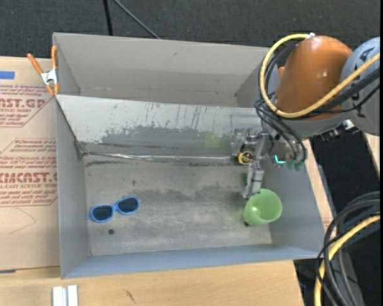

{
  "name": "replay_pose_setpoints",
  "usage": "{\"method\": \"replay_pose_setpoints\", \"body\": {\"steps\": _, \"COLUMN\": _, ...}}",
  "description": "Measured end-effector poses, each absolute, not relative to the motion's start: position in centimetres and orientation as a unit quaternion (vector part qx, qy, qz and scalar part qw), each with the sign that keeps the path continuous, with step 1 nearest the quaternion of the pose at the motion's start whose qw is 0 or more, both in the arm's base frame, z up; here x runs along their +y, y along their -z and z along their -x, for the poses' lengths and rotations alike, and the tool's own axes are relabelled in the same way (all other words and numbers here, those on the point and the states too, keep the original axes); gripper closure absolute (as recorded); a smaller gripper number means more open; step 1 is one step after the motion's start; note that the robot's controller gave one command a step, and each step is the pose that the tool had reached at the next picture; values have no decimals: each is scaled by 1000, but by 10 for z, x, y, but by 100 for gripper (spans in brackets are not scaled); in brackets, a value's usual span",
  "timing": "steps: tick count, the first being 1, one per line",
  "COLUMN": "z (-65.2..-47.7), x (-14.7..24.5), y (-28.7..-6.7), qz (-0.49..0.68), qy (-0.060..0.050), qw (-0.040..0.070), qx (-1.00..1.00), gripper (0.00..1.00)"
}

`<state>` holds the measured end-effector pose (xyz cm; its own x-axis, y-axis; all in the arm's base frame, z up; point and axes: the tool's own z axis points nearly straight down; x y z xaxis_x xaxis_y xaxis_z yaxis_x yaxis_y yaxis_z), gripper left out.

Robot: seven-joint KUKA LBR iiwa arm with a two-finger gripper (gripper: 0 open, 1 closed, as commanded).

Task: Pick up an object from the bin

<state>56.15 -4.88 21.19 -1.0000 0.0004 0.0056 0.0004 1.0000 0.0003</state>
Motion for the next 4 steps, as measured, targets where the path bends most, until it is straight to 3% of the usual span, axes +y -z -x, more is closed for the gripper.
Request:
{"method": "replay_pose_setpoints", "body": {"steps": 1, "z": -509, "x": -75, "y": -96, "qz": -65, "qy": 1, "qw": 4, "qx": -998, "gripper": 0}}
{"method": "replay_pose_setpoints", "body": {"steps": 2, "z": -492, "x": -133, "y": -74, "qz": -129, "qy": 0, "qw": -10, "qx": -992, "gripper": 0}}
{"method": "replay_pose_setpoints", "body": {"steps": 3, "z": -504, "x": -150, "y": -77, "qz": -170, "qy": 4, "qw": -3, "qx": -985, "gripper": 0}}
{"method": "replay_pose_setpoints", "body": {"steps": 4, "z": -505, "x": -149, "y": -78, "qz": -171, "qy": 4, "qw": -5, "qx": -985, "gripper": 100}}
